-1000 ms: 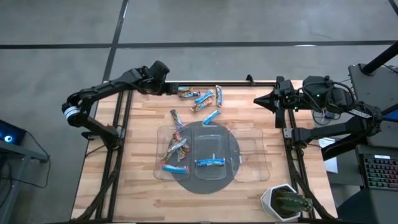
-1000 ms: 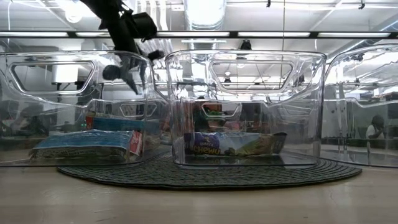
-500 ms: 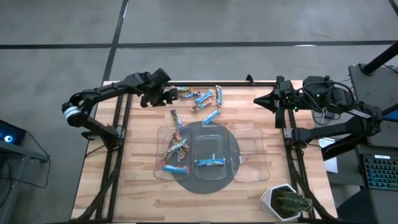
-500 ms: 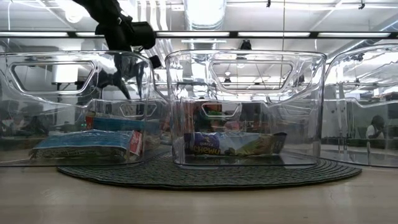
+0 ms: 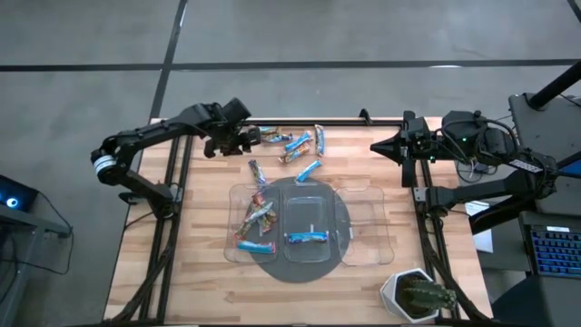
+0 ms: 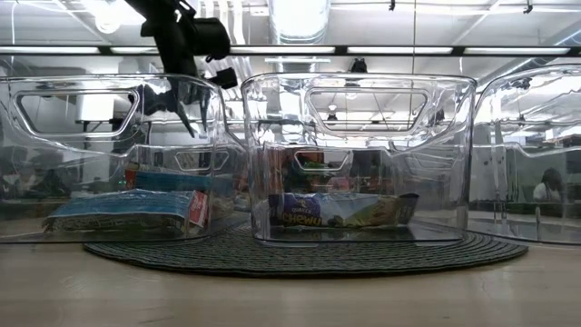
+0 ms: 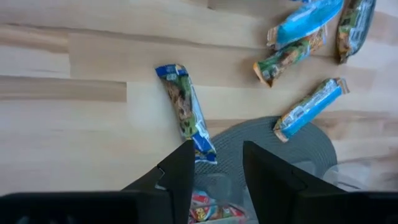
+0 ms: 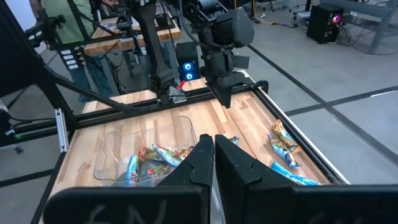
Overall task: Pick and place Granola Bars by type
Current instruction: Put the blue granola bar into the middle transparent bin
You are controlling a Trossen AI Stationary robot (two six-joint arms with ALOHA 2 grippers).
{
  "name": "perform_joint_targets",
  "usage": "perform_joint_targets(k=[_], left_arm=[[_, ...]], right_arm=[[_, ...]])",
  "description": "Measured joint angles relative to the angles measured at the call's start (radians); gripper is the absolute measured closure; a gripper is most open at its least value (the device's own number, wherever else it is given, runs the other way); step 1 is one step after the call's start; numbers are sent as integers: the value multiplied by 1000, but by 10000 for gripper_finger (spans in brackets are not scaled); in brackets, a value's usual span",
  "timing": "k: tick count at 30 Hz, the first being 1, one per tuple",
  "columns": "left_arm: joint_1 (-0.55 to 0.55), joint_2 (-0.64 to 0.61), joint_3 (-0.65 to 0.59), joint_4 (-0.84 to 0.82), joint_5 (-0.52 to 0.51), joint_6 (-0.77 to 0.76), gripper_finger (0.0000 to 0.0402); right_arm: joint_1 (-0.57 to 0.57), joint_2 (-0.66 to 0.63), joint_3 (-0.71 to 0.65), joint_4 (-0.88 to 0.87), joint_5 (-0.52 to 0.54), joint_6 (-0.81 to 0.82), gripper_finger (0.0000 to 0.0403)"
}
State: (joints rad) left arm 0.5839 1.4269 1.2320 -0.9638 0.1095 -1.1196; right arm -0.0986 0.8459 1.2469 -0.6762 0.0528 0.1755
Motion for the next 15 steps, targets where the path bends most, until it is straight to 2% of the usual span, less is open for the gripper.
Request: perform_joint_targets(k=[8,15], left_arm=[[-56,77,24,31,38,9,285],[-75,188,139,46,20,118,284]], right_arm=[[0,0,0,0,0,-2,394],[0,-1,0,-1,-5,13,394]])
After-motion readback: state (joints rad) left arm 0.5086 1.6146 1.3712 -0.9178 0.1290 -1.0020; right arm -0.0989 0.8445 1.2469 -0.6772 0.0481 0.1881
